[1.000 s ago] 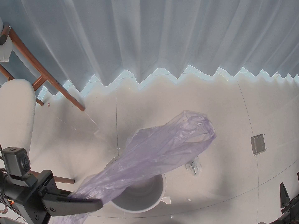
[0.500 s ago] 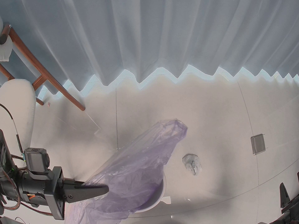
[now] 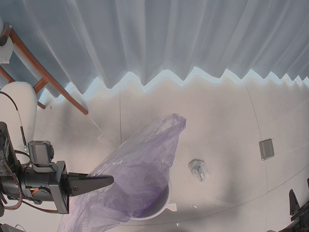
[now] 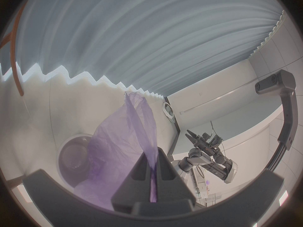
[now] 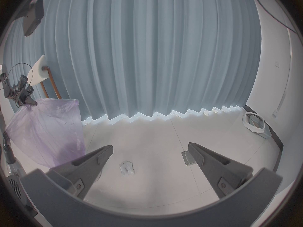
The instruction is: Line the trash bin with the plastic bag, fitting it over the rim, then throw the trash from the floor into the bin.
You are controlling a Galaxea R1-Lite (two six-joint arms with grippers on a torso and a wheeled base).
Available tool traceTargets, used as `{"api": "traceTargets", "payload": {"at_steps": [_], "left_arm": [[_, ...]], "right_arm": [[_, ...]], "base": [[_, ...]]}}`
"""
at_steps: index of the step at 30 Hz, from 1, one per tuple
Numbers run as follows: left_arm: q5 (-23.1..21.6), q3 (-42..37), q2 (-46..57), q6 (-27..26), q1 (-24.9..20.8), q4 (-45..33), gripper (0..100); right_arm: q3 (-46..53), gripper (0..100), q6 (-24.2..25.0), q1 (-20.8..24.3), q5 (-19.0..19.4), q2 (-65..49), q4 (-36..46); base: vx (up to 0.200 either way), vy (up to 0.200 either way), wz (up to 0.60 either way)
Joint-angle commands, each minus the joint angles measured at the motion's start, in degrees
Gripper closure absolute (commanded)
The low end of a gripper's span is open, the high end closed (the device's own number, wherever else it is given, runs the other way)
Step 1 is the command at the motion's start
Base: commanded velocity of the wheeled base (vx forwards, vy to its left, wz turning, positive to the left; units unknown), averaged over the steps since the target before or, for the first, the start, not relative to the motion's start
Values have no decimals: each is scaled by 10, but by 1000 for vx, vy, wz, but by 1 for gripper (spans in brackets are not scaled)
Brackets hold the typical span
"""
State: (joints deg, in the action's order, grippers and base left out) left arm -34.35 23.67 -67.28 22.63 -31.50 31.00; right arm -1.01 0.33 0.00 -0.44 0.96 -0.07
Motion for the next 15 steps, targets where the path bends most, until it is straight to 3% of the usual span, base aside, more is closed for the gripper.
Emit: {"api": "traceTargets", "payload": {"at_steps": [1, 4, 15], "left_arm": [[3, 9, -14, 1, 4, -1, 100], [25, 9, -31, -2, 4, 2, 100], [24, 5, -51, 0, -1, 2, 100]], "right_arm": [[10, 0, 0, 0, 0, -10, -1], [10, 0, 0, 0, 0, -10, 0], [10, 0, 0, -1, 0, -10, 0]], "base": [[0, 0, 0], [0, 0, 0], [0, 0, 0]]}}
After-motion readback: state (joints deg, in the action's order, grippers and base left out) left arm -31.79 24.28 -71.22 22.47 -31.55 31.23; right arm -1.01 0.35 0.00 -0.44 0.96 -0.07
